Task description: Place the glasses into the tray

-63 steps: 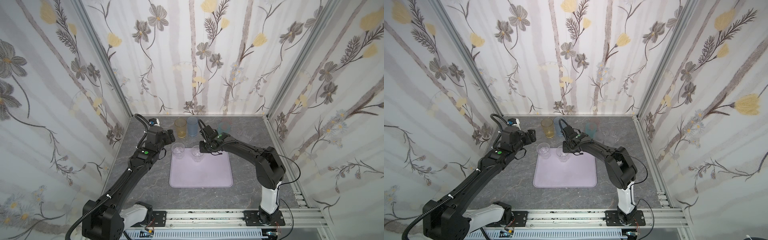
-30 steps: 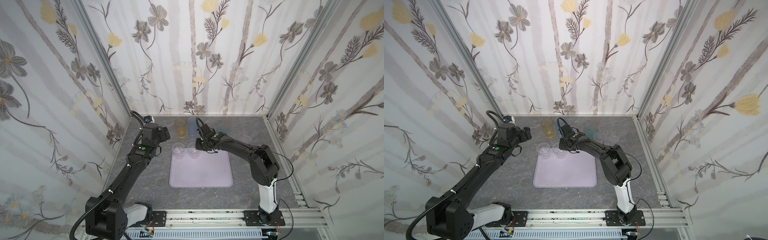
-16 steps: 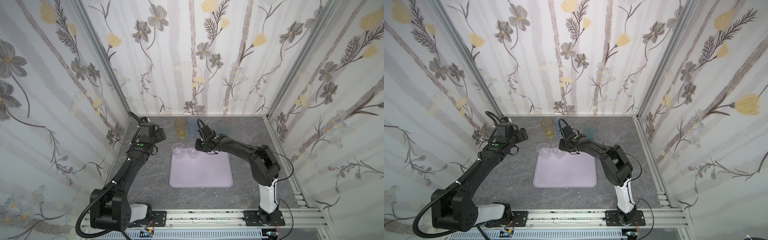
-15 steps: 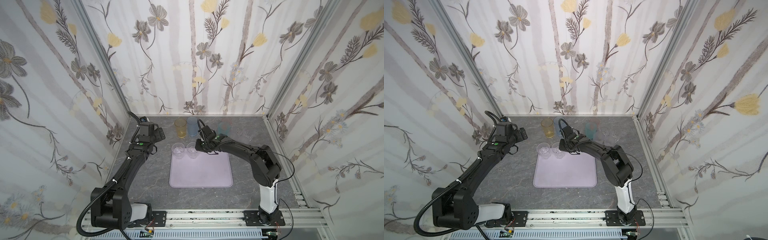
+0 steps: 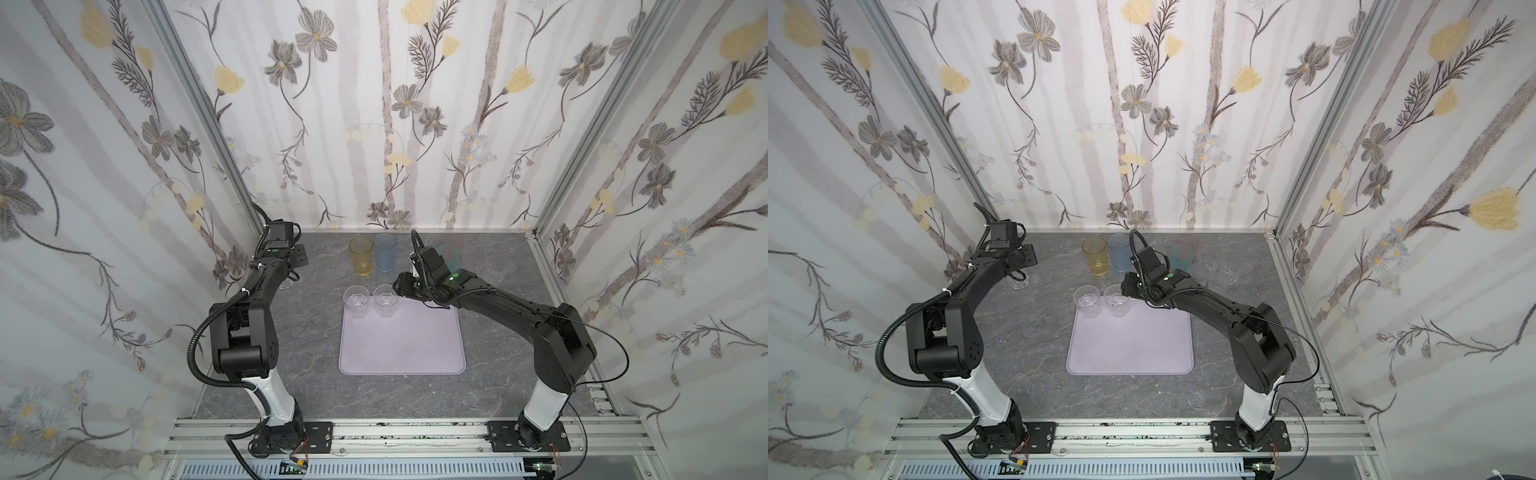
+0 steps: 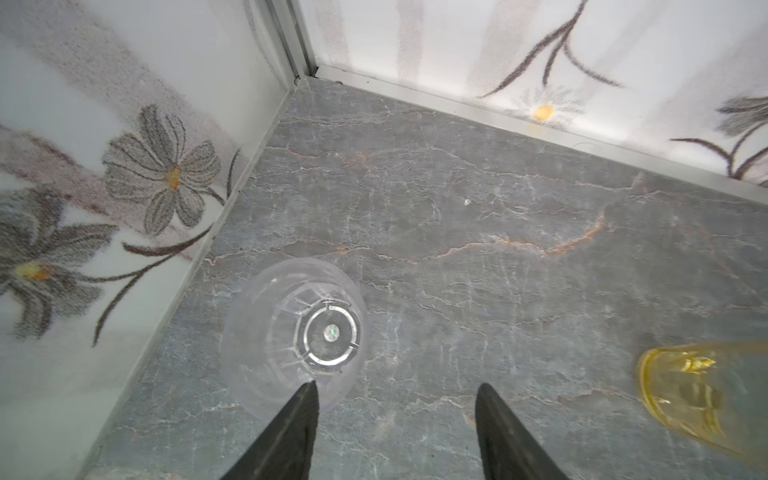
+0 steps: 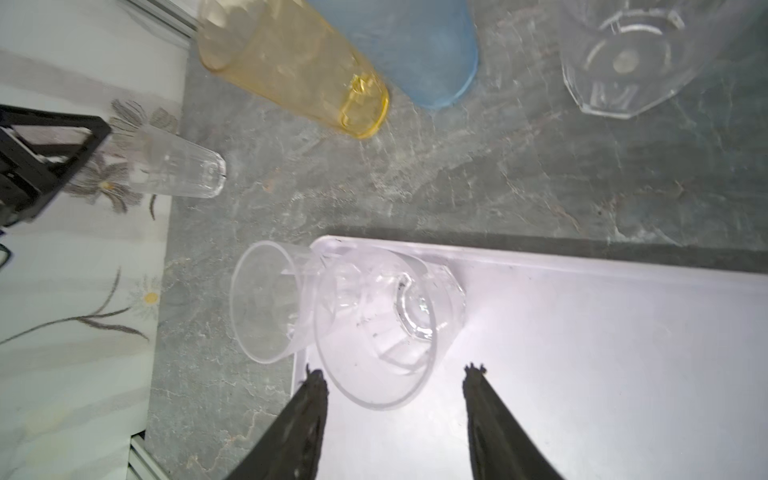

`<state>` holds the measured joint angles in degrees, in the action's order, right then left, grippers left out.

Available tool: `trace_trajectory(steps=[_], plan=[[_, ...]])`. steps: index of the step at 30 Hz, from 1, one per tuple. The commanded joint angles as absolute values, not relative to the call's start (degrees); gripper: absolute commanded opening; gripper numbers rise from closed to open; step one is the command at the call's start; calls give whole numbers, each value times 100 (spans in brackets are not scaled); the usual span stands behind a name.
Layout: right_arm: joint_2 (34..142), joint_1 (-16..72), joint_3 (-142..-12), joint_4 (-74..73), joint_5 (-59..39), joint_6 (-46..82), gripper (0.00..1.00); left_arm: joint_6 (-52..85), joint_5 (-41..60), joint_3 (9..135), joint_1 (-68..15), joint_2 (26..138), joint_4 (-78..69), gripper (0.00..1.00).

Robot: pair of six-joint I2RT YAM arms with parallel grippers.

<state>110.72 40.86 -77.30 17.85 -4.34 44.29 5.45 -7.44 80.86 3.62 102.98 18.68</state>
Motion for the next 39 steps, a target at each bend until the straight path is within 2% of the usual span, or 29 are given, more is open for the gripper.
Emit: trace_trajectory(steps=[1,9,13,18,31,35,39], plan=[[10978,4091,-7493,1472,-473,4465,54,188,-873,8328,365,10494,1934,62],[11054,4080,-7722,1682,-311,4205,54,-111,-620,8859,432,11262,2158,46],[11132,4078,-7803,1710,-319,4151,55,-129,-717,8664,448,11303,2169,41],[11207,4103,-7852,1688,-374,4148,54,-167,-807,8578,498,11472,2171,26],[10918,4127,-7500,1666,-146,4169,54,-243,-671,8693,554,11499,2162,0],[10811,4120,-7427,1635,-87,4197,54,-154,-662,8668,550,11219,2180,0],[10703,4097,-7436,1651,-101,4213,54,78,-804,8562,375,10476,2236,0]])
